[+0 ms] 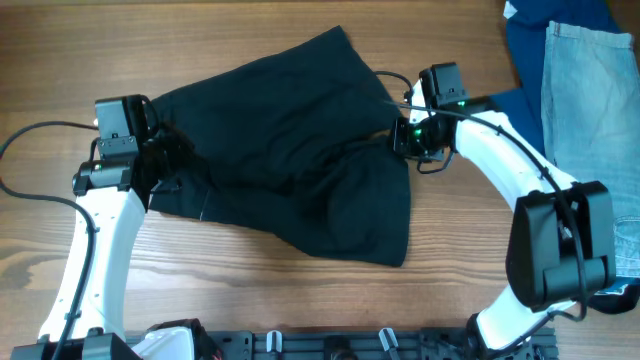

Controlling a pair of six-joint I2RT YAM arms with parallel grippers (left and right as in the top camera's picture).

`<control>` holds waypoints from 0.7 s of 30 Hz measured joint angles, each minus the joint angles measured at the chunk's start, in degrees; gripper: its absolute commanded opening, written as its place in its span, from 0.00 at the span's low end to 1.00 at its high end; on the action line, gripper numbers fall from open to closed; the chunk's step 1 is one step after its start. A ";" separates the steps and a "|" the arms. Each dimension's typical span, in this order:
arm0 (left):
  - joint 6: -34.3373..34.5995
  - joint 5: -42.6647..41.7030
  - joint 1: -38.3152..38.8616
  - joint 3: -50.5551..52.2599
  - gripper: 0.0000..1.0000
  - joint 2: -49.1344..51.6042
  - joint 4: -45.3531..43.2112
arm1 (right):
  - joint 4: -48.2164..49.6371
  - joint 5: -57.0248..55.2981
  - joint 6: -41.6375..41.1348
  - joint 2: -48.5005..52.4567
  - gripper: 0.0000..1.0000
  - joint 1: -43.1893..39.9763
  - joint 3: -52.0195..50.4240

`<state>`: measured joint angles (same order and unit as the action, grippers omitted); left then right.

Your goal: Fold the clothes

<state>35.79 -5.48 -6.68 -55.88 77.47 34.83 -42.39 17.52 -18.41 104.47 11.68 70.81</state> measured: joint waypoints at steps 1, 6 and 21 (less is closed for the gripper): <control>0.00 0.00 0.00 0.00 0.04 0.00 0.52 | -2.86 0.22 0.04 -1.05 0.73 0.00 0.07; 0.00 0.00 0.00 0.00 0.04 0.00 2.19 | -17.22 -0.02 -2.21 -10.93 0.89 0.02 0.31; 0.00 0.00 0.00 0.00 0.04 0.00 3.54 | -16.44 -4.11 -26.10 -14.80 0.68 17.49 -20.04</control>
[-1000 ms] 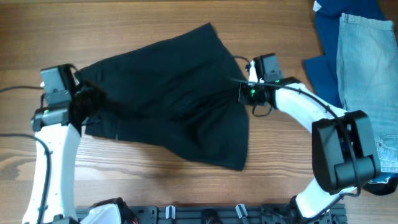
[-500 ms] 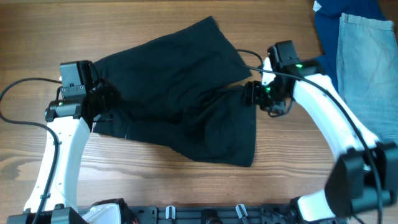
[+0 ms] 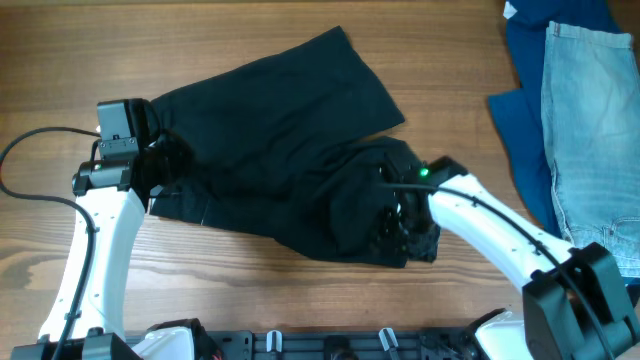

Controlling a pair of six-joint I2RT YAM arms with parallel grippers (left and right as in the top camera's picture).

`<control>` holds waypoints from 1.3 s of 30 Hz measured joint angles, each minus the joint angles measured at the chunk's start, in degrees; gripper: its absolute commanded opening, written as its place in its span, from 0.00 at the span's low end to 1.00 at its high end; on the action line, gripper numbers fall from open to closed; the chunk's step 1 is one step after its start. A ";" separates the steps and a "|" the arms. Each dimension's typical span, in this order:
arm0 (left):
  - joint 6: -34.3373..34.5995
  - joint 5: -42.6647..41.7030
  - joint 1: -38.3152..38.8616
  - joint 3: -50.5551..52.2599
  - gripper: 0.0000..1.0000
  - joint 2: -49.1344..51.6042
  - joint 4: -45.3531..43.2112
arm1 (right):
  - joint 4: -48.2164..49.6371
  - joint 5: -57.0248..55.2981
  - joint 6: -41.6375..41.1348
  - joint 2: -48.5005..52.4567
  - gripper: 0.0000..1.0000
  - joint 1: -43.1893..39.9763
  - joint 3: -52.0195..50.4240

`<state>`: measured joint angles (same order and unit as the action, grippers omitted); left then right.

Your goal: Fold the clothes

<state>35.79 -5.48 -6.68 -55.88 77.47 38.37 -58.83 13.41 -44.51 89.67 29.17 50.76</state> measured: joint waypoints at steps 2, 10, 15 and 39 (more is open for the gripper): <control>0.00 -0.02 0.00 0.00 0.04 0.00 0.04 | 2.93 -0.22 -3.04 0.00 0.68 0.83 -3.10; 0.00 0.00 0.00 0.00 0.04 0.00 0.17 | 17.14 -0.13 -10.49 -1.40 0.55 1.07 -9.99; 0.00 -0.02 0.00 0.00 0.04 0.00 1.09 | 18.38 1.03 -10.71 -1.81 0.04 1.07 -11.23; 0.31 -2.49 0.07 -0.28 0.04 -33.51 28.50 | -8.20 -0.37 21.38 -13.70 0.04 -23.67 21.75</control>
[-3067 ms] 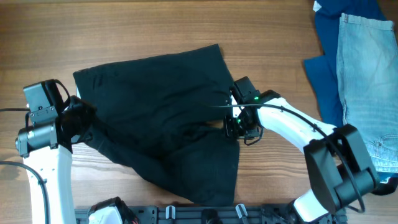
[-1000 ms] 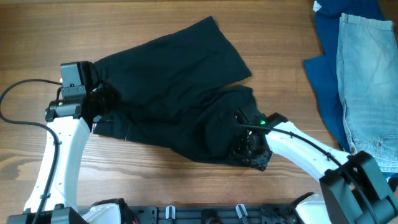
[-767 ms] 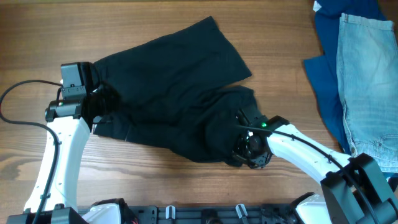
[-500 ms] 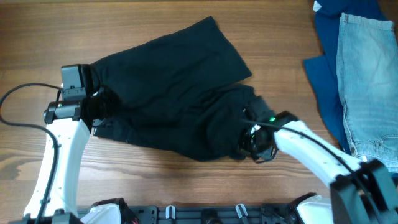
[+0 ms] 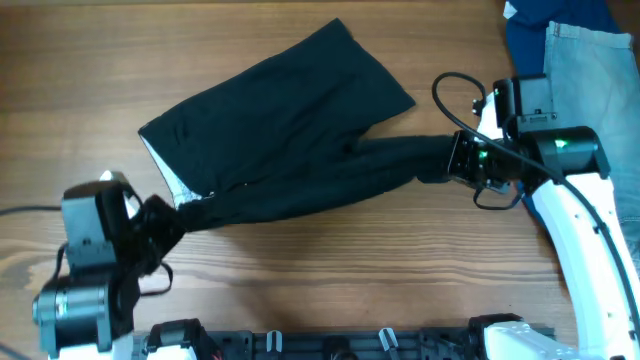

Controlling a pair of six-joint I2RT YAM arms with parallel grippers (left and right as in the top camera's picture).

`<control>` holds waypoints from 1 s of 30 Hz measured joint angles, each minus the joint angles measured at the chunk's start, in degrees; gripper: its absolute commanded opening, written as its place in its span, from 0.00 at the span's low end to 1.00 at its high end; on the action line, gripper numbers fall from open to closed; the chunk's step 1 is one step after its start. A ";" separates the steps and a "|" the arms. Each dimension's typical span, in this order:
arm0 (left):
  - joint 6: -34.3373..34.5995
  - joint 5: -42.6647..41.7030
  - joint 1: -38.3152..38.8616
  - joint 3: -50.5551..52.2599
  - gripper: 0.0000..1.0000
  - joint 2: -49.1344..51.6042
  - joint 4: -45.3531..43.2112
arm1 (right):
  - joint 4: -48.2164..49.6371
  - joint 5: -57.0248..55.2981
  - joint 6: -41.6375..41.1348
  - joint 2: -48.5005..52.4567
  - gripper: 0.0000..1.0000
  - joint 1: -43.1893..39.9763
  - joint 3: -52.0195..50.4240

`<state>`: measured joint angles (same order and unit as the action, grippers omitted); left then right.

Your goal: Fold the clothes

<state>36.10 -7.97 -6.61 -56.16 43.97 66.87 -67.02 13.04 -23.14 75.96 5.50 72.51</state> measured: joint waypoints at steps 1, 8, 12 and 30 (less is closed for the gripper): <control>0.20 -0.31 -0.02 0.00 0.04 -1.70 1.38 | -0.59 0.00 0.55 -1.22 0.04 -0.02 0.09; 1.33 -1.75 -0.02 -0.04 0.04 -7.30 4.87 | -1.70 -0.02 0.85 -12.72 0.04 -0.09 1.81; 2.69 1.31 0.07 -0.04 0.04 -6.67 4.98 | 5.68 1.03 2.12 -6.91 0.04 -0.07 1.90; 7.67 17.70 0.46 1.95 0.04 28.70 -22.47 | 55.12 3.91 6.71 31.21 0.04 8.81 1.90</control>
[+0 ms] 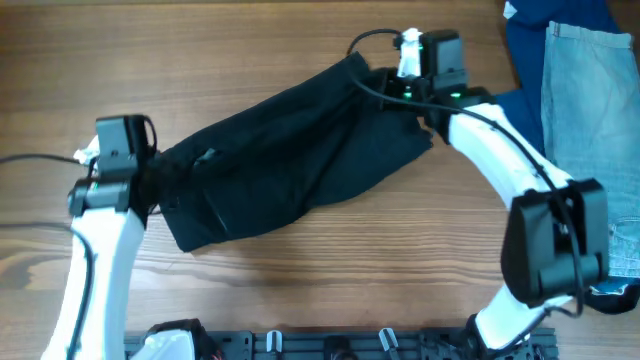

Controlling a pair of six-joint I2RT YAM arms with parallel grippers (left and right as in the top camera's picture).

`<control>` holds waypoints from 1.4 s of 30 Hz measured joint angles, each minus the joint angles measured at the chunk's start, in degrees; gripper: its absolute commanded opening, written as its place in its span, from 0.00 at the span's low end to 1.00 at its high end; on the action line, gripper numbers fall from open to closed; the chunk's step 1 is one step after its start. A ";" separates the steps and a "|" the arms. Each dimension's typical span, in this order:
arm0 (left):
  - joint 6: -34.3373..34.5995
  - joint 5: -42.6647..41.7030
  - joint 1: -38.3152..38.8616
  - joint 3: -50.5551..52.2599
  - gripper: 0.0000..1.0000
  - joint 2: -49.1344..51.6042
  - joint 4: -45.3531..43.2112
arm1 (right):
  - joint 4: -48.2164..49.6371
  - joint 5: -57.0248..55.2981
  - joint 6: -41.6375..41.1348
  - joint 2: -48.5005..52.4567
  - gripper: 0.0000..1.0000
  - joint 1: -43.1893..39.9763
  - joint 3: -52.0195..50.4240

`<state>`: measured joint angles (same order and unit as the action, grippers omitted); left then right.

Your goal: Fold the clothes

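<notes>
A black garment [290, 160] lies in a long diagonal band from the near left to the far right, doubled over on itself. My left gripper [158, 183] sits at its near-left end, fingers buried in bunched cloth and shut on it. My right gripper [392, 90] is at the far-right end, close to the garment's top corner, and is likewise shut on the fabric. The fingertips of both are mostly hidden by cloth in the overhead view.
A dark blue garment [525, 60] and pale denim jeans [590, 130] lie piled at the right edge of the wooden table [300, 40]. The arm bases and a black rail [340, 345] run along the near edge.
The left gripper has moved away from the near edge, and the right gripper from the right side to the far right corner. The stretched near leg now lies over the rest of the garment.
The garment first lay spread and rumpled, with a gripper at each side. Then the right gripper was down at the crumpled near-right lump. Then that part was stretched taut between both grippers. Now it lies on the far part as one narrower band.
</notes>
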<state>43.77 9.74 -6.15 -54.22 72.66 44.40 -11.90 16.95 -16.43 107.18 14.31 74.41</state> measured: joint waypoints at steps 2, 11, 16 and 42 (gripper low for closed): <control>0.11 1.40 0.00 0.28 0.04 4.94 -5.62 | 4.52 -2.14 0.00 2.86 0.04 1.57 0.00; 0.07 5.09 0.00 0.39 0.04 18.88 -25.70 | 16.90 -8.70 0.00 11.58 0.07 3.13 0.00; 0.07 7.15 0.00 0.42 1.00 19.82 -31.04 | 22.21 -10.10 -0.17 11.98 0.95 3.13 0.00; -12.24 -5.53 1.70 0.39 0.93 10.60 -16.55 | 22.77 8.15 4.26 13.11 0.04 3.17 0.28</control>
<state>31.53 4.21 -4.45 -53.82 83.26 27.86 10.87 25.10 -12.16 120.29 17.47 74.70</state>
